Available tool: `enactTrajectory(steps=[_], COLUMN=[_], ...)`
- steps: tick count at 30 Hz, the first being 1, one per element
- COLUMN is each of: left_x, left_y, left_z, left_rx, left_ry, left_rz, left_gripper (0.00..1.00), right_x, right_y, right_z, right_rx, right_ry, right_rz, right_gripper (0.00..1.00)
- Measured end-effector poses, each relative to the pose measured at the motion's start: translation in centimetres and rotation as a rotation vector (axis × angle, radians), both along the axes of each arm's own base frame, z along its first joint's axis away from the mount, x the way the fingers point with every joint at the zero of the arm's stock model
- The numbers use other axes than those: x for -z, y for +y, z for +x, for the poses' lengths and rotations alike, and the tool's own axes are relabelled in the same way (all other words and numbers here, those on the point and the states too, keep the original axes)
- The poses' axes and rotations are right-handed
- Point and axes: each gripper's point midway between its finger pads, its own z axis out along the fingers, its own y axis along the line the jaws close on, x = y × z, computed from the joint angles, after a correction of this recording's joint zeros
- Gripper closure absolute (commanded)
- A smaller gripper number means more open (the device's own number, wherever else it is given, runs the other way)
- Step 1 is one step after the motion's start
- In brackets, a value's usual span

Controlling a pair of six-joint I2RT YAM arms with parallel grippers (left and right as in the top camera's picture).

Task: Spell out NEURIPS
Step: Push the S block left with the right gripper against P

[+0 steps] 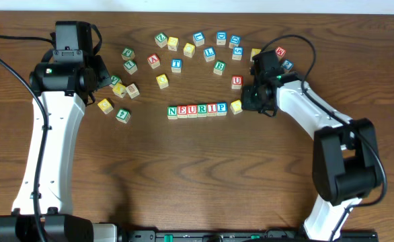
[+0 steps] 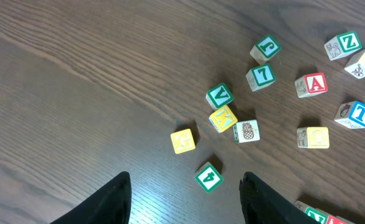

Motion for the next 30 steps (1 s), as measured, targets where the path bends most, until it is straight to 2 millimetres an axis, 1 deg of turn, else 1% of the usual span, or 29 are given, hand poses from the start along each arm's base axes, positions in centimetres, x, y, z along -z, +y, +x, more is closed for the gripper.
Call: enactTrajectory(steps=[3, 4, 16, 23, 30], left_x=[0.0, 0.0, 0.0, 0.0, 0.0], left_y=[0.0, 0.0, 0.0, 0.0, 0.0], left_z=[0.0, 0.0, 0.0, 0.0, 0.0], left_rx=[0.000, 0.000, 0.000, 0.000, 0.000], left_ry=[0.000, 0.000, 0.000, 0.000, 0.000], left_rz=[0.000, 0.000, 0.000, 0.000, 0.000], left_gripper=[0.45, 0.45, 0.45, 0.45, 0.45], right_x=[1.5, 1.6, 1.3, 1.2, 1.4], right_y=[-0.1, -0.1, 0.3, 0.9, 1.1], right_z=[-0.4, -0.5, 0.6, 0.3, -0.4], right_rx=[-0.001, -0.001, -0.002, -0.018, -0.024], right_ry=[0.038, 0.042, -0.004, 0.009, 0.041], right_rz=[-0.009, -0.010, 0.006, 0.039, 0.052], right_gripper=[0.97, 0.97, 0.97, 0.97, 0.98])
